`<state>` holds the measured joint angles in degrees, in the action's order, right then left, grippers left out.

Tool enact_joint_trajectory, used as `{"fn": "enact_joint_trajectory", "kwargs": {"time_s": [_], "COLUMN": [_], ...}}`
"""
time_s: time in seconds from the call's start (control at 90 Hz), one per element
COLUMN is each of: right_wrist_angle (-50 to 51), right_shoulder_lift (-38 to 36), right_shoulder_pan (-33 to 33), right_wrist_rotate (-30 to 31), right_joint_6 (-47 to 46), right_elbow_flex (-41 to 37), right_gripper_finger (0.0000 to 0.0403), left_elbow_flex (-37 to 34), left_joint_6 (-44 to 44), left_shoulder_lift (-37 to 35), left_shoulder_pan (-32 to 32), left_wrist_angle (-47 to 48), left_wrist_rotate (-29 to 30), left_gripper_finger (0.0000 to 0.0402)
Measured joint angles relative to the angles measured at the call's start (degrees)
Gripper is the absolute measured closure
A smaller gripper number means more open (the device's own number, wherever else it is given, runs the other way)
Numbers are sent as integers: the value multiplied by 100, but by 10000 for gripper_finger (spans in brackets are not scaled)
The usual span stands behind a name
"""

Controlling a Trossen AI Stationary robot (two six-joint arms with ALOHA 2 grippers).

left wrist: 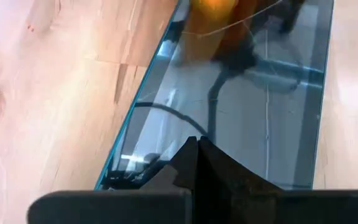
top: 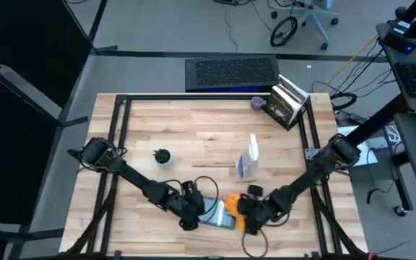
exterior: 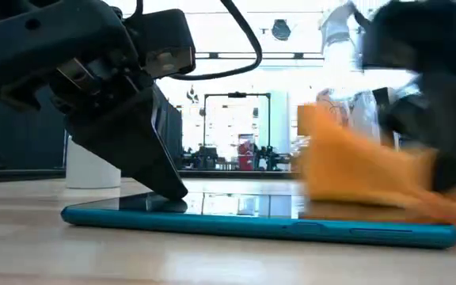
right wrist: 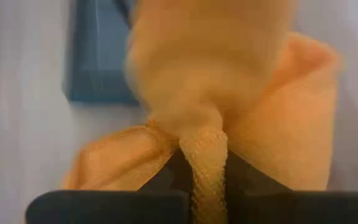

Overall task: Apply microfiber cloth
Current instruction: Wipe the tablet with the microfiber cloth

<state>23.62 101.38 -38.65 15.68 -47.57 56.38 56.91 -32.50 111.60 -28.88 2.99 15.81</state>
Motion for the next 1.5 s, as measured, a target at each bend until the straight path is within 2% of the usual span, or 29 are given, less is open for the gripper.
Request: {"fn": "enact_joint_trajectory", "kwargs": {"time_s": [0.122,0.244,0.367,0.489,0.6,0.778,1.056,1.244,1.333,1.433,1.5], "right_wrist_angle": [-848,-2233,-3532,-4078,-4021,-3261,-2078,-1288,-1307,-1836,-2165], "right_shoulder_lift": [-381,-315,46,518,882,1136,910,414,114,-169,-153], "right_shoulder_pan": [-57,-13,212,455,582,621,168,-103,-96,61,249], "right_wrist_rotate": [1029,1820,1628,1120,958,647,555,371,619,1355,1361], "right_joint_6": [89,926,1602,1666,1539,1196,615,382,547,955,1313], "right_elbow_flex": [33,31,33,33,33,67,73,27,-4,33,35], "right_gripper_finger": [389,389,389,389,389,389,389,389,389,389,389], "left_elbow_flex": [-19,-30,-29,-29,-29,-21,-11,-15,-18,-20,-13], "left_joint_6": [30,30,36,151,176,184,178,176,172,146,143], "left_shoulder_lift": [-27,-84,-118,-119,-119,-115,-117,-117,-117,-115,-115], "left_shoulder_pan": [4,0,0,11,19,26,26,26,26,26,26], "left_wrist_angle": [-87,-99,-124,-158,-172,-212,-135,-158,-169,-201,-234], "left_wrist_rotate": [-15,-30,1,17,31,35,35,35,35,35,9], "left_gripper_finger": [401,401,401,401,401,402,401,402,401,401,401]}}
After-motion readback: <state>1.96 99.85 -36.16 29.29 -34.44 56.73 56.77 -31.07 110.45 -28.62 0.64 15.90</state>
